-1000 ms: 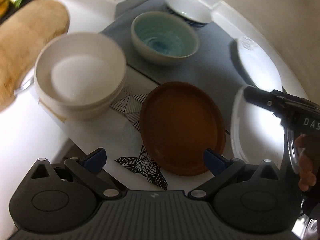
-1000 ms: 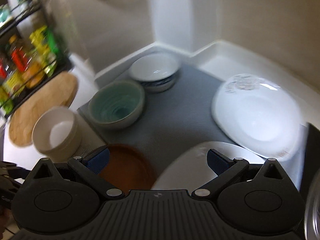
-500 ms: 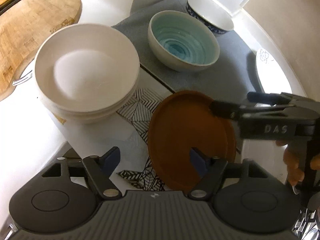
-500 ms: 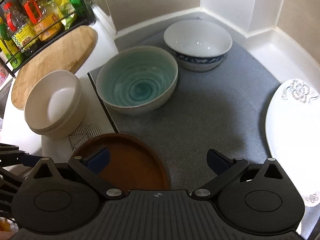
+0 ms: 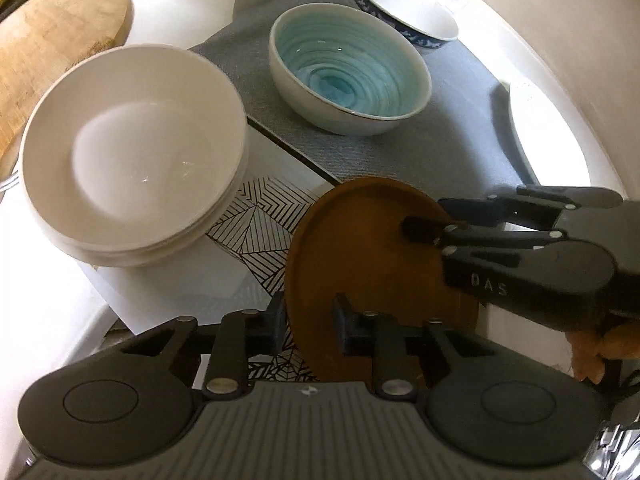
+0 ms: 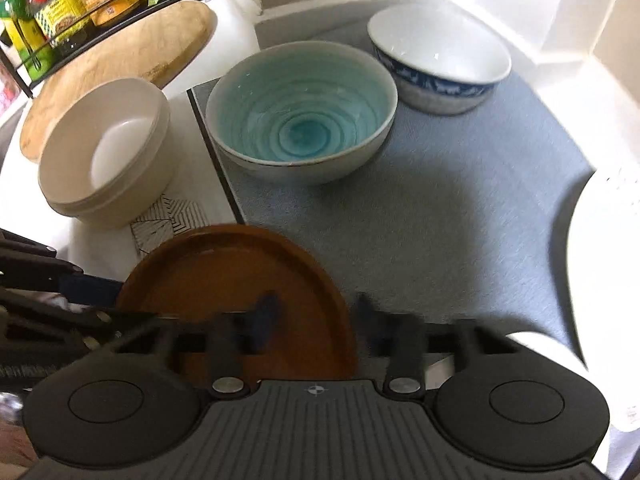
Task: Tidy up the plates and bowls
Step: 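Reach the left gripper to the brown plate rim and grasp it, then carry the brown plate with the left gripper onto the white flower plate, then open the left gripper and release the brown plate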
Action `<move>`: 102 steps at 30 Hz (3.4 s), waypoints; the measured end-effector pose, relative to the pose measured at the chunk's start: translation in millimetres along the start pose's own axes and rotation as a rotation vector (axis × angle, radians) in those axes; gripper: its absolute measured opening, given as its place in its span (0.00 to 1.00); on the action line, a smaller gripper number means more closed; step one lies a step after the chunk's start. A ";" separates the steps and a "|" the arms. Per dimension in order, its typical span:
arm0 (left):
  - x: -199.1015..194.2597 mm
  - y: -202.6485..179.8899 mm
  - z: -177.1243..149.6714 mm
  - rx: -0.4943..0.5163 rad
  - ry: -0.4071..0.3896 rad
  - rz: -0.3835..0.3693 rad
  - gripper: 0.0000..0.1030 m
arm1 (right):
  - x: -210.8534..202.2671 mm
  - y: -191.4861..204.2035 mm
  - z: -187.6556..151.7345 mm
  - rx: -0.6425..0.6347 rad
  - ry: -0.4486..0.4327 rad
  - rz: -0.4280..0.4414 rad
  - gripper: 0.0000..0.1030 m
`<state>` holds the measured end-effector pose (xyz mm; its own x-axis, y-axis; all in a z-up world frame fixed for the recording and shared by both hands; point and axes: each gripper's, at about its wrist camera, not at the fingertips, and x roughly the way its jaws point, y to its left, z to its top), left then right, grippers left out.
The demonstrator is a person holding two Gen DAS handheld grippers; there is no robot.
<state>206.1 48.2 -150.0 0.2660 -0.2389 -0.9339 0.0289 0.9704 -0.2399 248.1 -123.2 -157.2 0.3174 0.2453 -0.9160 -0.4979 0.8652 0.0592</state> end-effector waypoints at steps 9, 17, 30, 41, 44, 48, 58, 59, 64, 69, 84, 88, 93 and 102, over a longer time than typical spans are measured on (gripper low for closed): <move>-17.2 8.9 -6.7 -0.017 -0.046 -0.036 0.08 | -27.0 -5.4 -4.5 0.050 -0.093 -0.047 0.16; -58.9 10.0 -8.8 0.009 -0.119 -0.073 0.08 | -65.4 8.6 -0.9 0.066 -0.195 -0.075 0.16; -71.6 -68.3 -4.4 0.273 -0.125 -0.206 0.08 | -123.7 -23.3 -46.4 0.273 -0.261 -0.242 0.16; -8.6 -156.8 -2.4 0.487 -0.017 -0.231 0.08 | -114.5 -85.3 -115.4 0.505 -0.169 -0.365 0.16; 1.9 -163.8 -3.5 0.498 -0.010 -0.213 0.08 | -107.1 -94.1 -123.1 0.532 -0.158 -0.359 0.16; 10.9 -165.0 -3.0 0.492 -0.006 -0.192 0.08 | -97.5 -99.1 -124.8 0.567 -0.141 -0.351 0.16; 11.7 -151.0 2.8 0.446 -0.084 -0.136 0.42 | -77.9 -101.2 -117.1 0.545 -0.126 -0.397 0.26; 7.2 -151.0 3.1 0.441 -0.092 -0.130 0.77 | -80.1 -100.2 -117.2 0.549 -0.134 -0.397 0.35; -28.9 -146.1 -2.5 0.464 -0.236 -0.117 0.99 | -102.6 -85.2 -117.6 0.568 -0.201 -0.416 0.61; -46.4 -132.4 -7.2 0.445 -0.236 -0.080 1.00 | -129.6 -59.9 -122.8 0.643 -0.247 -0.382 0.83; -64.5 -127.9 -42.4 0.585 -0.241 0.019 1.00 | -173.4 14.5 -144.8 0.747 -0.292 -0.376 0.88; -70.8 -130.1 -50.1 0.614 -0.248 0.005 1.00 | -181.5 23.4 -153.2 0.772 -0.310 -0.390 0.88; -78.9 -130.4 -58.9 0.639 -0.264 0.006 1.00 | -189.6 33.2 -159.5 0.778 -0.328 -0.402 0.88; -86.0 -123.4 -64.0 0.621 -0.279 0.017 1.00 | -196.3 41.1 -158.3 0.761 -0.338 -0.403 0.88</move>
<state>117.9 -53.3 -57.0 0.5071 -0.2861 -0.8130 0.5484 0.8348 0.0483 37.6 -205.1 -37.8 0.6297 -0.1259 -0.7665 0.3280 0.9376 0.1155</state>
